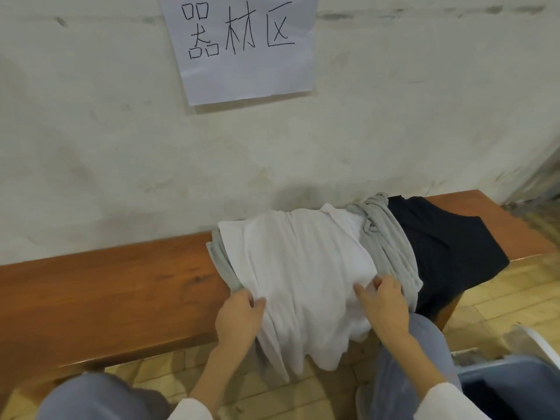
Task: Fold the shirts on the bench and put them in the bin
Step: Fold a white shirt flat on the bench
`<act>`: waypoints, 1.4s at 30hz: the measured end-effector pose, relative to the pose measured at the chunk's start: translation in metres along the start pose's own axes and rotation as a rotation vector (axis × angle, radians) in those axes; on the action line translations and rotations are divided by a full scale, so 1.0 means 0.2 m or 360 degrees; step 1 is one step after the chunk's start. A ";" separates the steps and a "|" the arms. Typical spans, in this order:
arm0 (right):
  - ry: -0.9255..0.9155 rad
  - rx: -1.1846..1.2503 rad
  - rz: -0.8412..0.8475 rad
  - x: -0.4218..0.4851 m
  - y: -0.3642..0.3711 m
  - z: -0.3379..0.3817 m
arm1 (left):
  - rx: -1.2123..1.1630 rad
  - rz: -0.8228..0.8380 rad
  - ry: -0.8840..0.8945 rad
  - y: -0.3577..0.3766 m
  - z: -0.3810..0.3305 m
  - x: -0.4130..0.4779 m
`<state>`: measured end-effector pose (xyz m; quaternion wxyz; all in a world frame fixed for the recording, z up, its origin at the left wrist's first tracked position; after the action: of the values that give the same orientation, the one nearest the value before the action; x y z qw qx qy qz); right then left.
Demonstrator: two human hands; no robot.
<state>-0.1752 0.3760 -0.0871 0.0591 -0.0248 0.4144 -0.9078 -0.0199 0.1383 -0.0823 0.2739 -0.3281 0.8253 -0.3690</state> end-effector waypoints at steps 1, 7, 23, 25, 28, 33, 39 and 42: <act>0.0006 -0.0021 -0.0006 -0.01 0.01 -0.01 | -0.0065 0.0046 -0.0048 -0.01 0.01 0.01; -0.0022 0.0386 -0.0020 -0.03 -0.11 -0.01 | -0.0856 0.0044 -0.0590 -0.15 0.22 0.02; 0.0174 0.0050 0.0937 -0.16 -0.36 -0.30 | -0.0856 0.0111 -0.0347 -0.13 0.42 -0.16; 0.0118 0.0246 0.0752 -0.18 -0.47 -0.27 | -0.0902 -0.0076 -0.0272 -0.21 0.43 -0.19; 0.0226 0.1034 0.0674 -0.21 -0.59 -0.18 | -0.1218 -0.0031 -0.0159 -0.38 0.35 -0.24; 0.0271 0.2105 0.0931 -0.12 -0.66 -0.01 | -0.2209 0.0557 -0.0222 -0.65 0.22 -0.21; -0.0539 -0.0149 0.0669 0.10 -0.71 0.20 | -0.0253 -0.0001 0.0247 -0.76 0.04 -0.14; -0.0596 -0.0219 0.0621 0.16 -0.72 0.26 | -0.0072 -0.0252 0.0389 -0.79 0.01 -0.13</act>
<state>-0.2138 0.4273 0.0555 0.3064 -0.1158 0.4539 -0.8286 0.0521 0.0768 0.0463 0.1340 -0.3509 0.8322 -0.4079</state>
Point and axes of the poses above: each hand's wrist, its own x-axis towards the middle knuckle, its own y-axis out of the palm, z = x × y, the point moved 3 cm from there along x, towards the middle knuckle, and after that the axes turned 5 degrees about -y, right-handed, at the moved point
